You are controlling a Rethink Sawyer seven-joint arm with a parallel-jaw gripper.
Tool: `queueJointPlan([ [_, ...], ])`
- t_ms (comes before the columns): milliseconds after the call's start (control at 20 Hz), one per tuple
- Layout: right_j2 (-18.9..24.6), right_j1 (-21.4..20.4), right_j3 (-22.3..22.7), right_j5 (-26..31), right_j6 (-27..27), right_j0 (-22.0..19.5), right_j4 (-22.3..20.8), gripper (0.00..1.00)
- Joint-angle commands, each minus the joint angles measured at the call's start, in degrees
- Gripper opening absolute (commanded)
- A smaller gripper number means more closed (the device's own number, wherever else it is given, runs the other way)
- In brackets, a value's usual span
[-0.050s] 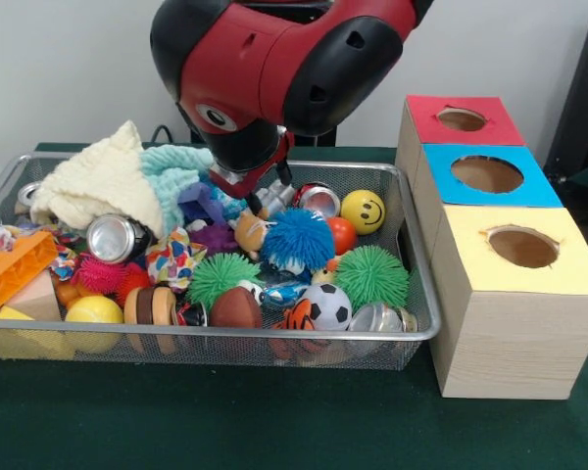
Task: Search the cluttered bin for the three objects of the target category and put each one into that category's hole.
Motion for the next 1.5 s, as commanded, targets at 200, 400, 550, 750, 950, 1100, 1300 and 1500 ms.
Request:
queueJointPlan([
  [200,7.96,-7.94,3.11,4.71,10.14,-6.85,13.12,1.00],
  [400,7.77,-10.66,3.75,7.23,8.73,-7.98,17.57,1.00],
  [550,8.16,-12.88,4.78,9.59,7.27,-8.92,21.24,1.00],
  [750,9.08,-14.39,5.50,11.72,5.42,-10.05,24.58,1.00],
  [950,10.42,-15.86,5.84,13.22,3.46,-11.32,27.74,1.00],
  [1100,11.52,-16.39,5.87,14.41,1.55,-12.45,30.09,1.00],
  [1300,11.31,-16.16,5.34,14.07,1.40,-12.57,29.91,1.00],
  [1500,9.57,-13.04,1.85,11.26,5.45,-11.47,24.65,1.00],
])
